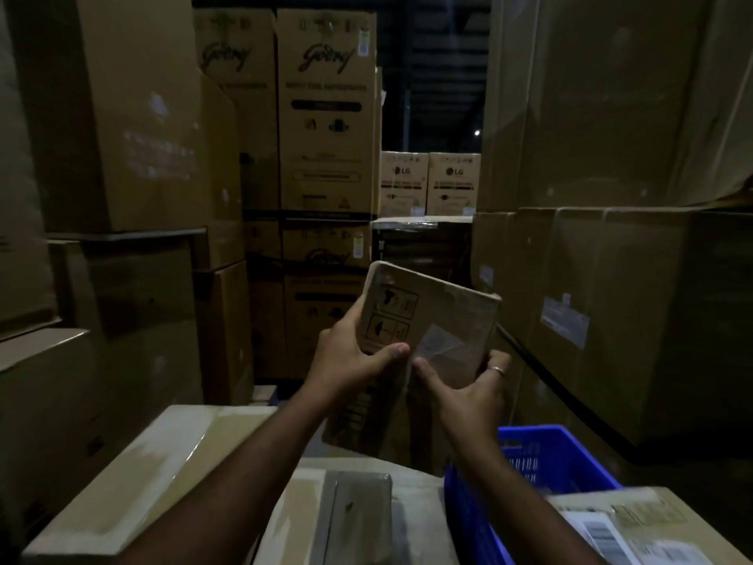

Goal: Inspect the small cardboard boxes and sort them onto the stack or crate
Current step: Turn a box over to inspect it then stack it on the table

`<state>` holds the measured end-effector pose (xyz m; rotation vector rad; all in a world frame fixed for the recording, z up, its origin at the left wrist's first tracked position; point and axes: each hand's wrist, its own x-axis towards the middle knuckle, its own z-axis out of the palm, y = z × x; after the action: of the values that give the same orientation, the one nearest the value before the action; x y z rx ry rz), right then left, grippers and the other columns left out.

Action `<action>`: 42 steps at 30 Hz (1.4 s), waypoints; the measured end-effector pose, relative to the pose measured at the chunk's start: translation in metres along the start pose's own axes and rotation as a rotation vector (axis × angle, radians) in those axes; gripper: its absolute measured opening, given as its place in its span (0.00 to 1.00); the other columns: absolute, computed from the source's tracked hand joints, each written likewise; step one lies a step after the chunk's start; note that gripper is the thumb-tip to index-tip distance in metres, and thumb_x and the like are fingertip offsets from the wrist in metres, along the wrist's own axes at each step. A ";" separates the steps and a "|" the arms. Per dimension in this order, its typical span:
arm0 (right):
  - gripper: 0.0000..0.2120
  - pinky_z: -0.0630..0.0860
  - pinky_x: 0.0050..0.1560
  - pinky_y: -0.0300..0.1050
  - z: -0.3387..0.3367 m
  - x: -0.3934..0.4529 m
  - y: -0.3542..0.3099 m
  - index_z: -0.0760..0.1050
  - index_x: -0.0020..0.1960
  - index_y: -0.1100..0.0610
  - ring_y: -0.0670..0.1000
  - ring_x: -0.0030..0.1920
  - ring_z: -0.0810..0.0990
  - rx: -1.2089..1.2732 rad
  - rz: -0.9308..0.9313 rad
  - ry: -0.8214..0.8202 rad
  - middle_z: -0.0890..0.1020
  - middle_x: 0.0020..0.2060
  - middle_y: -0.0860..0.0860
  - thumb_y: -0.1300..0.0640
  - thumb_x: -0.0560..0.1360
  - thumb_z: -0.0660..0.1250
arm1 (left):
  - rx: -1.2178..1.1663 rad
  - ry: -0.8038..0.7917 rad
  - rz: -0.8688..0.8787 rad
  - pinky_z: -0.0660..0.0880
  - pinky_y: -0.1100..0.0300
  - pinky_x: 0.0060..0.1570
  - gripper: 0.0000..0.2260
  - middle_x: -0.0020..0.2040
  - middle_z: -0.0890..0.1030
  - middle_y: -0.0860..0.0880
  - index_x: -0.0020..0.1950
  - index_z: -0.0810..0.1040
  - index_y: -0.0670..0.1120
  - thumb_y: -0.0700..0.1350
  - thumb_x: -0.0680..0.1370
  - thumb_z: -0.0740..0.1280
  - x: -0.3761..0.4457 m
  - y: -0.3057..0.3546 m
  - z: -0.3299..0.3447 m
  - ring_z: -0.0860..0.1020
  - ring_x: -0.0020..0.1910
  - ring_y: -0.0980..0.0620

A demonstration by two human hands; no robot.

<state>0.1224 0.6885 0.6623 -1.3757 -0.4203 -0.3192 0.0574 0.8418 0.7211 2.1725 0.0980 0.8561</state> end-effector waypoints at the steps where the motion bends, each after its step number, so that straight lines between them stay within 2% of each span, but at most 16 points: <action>1: 0.38 0.74 0.43 0.35 0.000 -0.005 0.006 0.61 0.67 0.49 0.46 0.56 0.76 0.044 0.061 0.003 0.75 0.58 0.46 0.52 0.65 0.81 | 0.054 -0.022 0.016 0.76 0.60 0.56 0.40 0.64 0.79 0.52 0.78 0.62 0.53 0.56 0.70 0.76 -0.001 -0.001 -0.001 0.77 0.63 0.52; 4: 0.42 0.79 0.47 0.44 0.009 -0.029 0.037 0.60 0.71 0.49 0.49 0.58 0.79 0.228 0.300 0.019 0.77 0.61 0.49 0.53 0.65 0.81 | 0.316 -0.096 0.092 0.74 0.51 0.65 0.47 0.71 0.74 0.47 0.81 0.56 0.52 0.64 0.68 0.73 -0.006 -0.010 0.002 0.74 0.68 0.48; 7: 0.44 0.79 0.60 0.56 0.022 -0.068 0.081 0.62 0.72 0.52 0.53 0.58 0.81 0.424 0.558 0.090 0.80 0.61 0.55 0.58 0.62 0.81 | 0.578 -0.245 0.106 0.63 0.49 0.74 0.46 0.79 0.61 0.47 0.82 0.50 0.50 0.58 0.73 0.73 -0.030 -0.032 0.016 0.63 0.76 0.46; 11: 0.41 0.78 0.59 0.64 0.032 -0.128 0.128 0.68 0.68 0.53 0.62 0.56 0.83 0.580 0.898 0.083 0.83 0.58 0.59 0.57 0.60 0.83 | 0.773 -0.502 0.098 0.59 0.42 0.74 0.45 0.81 0.55 0.45 0.81 0.44 0.52 0.57 0.75 0.71 -0.067 -0.083 0.033 0.56 0.78 0.42; 14: 0.27 0.80 0.54 0.60 0.039 -0.163 0.149 0.70 0.66 0.53 0.62 0.57 0.81 0.601 1.162 0.058 0.82 0.57 0.60 0.62 0.70 0.75 | 0.830 -0.651 0.073 0.56 0.38 0.75 0.45 0.81 0.52 0.45 0.81 0.42 0.54 0.55 0.75 0.71 -0.090 -0.114 0.034 0.52 0.79 0.39; 16: 0.19 0.80 0.54 0.59 0.043 -0.180 0.156 0.74 0.64 0.56 0.62 0.58 0.80 0.612 1.264 0.040 0.82 0.56 0.62 0.62 0.74 0.71 | 0.876 -0.721 0.073 0.52 0.37 0.76 0.45 0.82 0.49 0.45 0.81 0.41 0.54 0.53 0.76 0.71 -0.105 -0.126 0.036 0.49 0.80 0.39; 18: 0.12 0.80 0.49 0.55 0.046 -0.194 0.165 0.76 0.60 0.59 0.61 0.55 0.80 0.506 1.351 0.019 0.82 0.54 0.63 0.63 0.76 0.66 | 0.932 -0.780 0.080 0.51 0.35 0.75 0.46 0.82 0.48 0.44 0.81 0.41 0.54 0.51 0.75 0.72 -0.119 -0.132 0.039 0.48 0.80 0.38; 21: 0.13 0.82 0.43 0.53 0.039 -0.200 0.183 0.76 0.57 0.65 0.61 0.51 0.81 0.252 1.443 -0.036 0.81 0.51 0.64 0.69 0.76 0.59 | 1.005 -0.828 0.109 0.52 0.32 0.74 0.47 0.82 0.47 0.41 0.81 0.40 0.52 0.49 0.75 0.72 -0.139 -0.137 0.049 0.48 0.79 0.35; 23: 0.11 0.79 0.31 0.46 0.025 -0.200 0.186 0.77 0.51 0.67 0.59 0.38 0.81 0.066 1.462 -0.158 0.81 0.39 0.62 0.66 0.77 0.56 | 1.024 -0.830 0.129 0.52 0.32 0.74 0.46 0.82 0.47 0.41 0.81 0.40 0.52 0.48 0.76 0.71 -0.145 -0.143 0.049 0.47 0.79 0.34; 25: 0.16 0.71 0.27 0.41 0.000 -0.192 0.192 0.78 0.40 0.66 0.55 0.27 0.75 -0.158 1.370 -0.209 0.77 0.27 0.58 0.61 0.79 0.56 | 0.986 -0.821 0.146 0.53 0.34 0.74 0.45 0.82 0.48 0.42 0.81 0.42 0.53 0.50 0.76 0.71 -0.147 -0.150 0.045 0.48 0.79 0.36; 27: 0.16 0.72 0.33 0.47 -0.025 -0.174 0.193 0.79 0.35 0.63 0.55 0.30 0.75 -0.429 1.241 -0.068 0.77 0.28 0.57 0.59 0.78 0.61 | 0.830 -0.804 0.106 0.56 0.40 0.75 0.39 0.81 0.56 0.45 0.81 0.49 0.55 0.58 0.77 0.68 -0.142 -0.148 0.033 0.53 0.79 0.40; 30: 0.08 0.73 0.37 0.49 -0.044 -0.139 0.191 0.80 0.47 0.60 0.54 0.36 0.75 -0.318 1.154 0.107 0.80 0.39 0.56 0.57 0.78 0.64 | 0.480 -0.548 -0.169 0.62 0.48 0.72 0.30 0.77 0.66 0.48 0.78 0.60 0.60 0.63 0.78 0.62 -0.120 -0.149 -0.004 0.62 0.77 0.46; 33: 0.11 0.77 0.46 0.50 -0.029 -0.098 0.190 0.78 0.56 0.55 0.54 0.48 0.80 -0.198 0.968 -0.113 0.82 0.54 0.56 0.51 0.81 0.60 | 0.663 -0.153 -0.337 0.66 0.46 0.69 0.28 0.74 0.70 0.44 0.77 0.64 0.54 0.60 0.79 0.62 -0.096 -0.193 -0.056 0.68 0.72 0.42; 36: 0.20 0.73 0.63 0.61 -0.005 -0.074 0.179 0.73 0.67 0.49 0.55 0.62 0.76 -0.157 0.875 -0.349 0.77 0.63 0.50 0.41 0.79 0.61 | 0.845 0.104 -0.803 0.60 0.33 0.69 0.34 0.74 0.66 0.38 0.77 0.59 0.49 0.63 0.76 0.63 -0.096 -0.254 -0.111 0.63 0.73 0.34; 39: 0.24 0.75 0.61 0.61 0.010 -0.067 0.162 0.65 0.74 0.48 0.55 0.61 0.78 -0.050 0.898 -0.481 0.76 0.60 0.49 0.43 0.80 0.63 | 0.786 0.145 -1.187 0.56 0.30 0.69 0.43 0.75 0.63 0.33 0.76 0.59 0.41 0.69 0.72 0.62 -0.110 -0.303 -0.154 0.61 0.73 0.29; 42: 0.28 0.79 0.59 0.57 0.020 -0.069 0.160 0.60 0.77 0.50 0.57 0.56 0.81 -0.063 0.865 -0.521 0.77 0.57 0.52 0.54 0.80 0.65 | 0.759 0.061 -1.207 0.64 0.34 0.66 0.46 0.71 0.68 0.33 0.76 0.61 0.40 0.72 0.70 0.60 -0.114 -0.324 -0.170 0.68 0.68 0.30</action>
<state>0.1318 0.7337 0.4932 -1.5651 -0.2011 0.7531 -0.0691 1.1374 0.5121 2.1212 1.7797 0.1373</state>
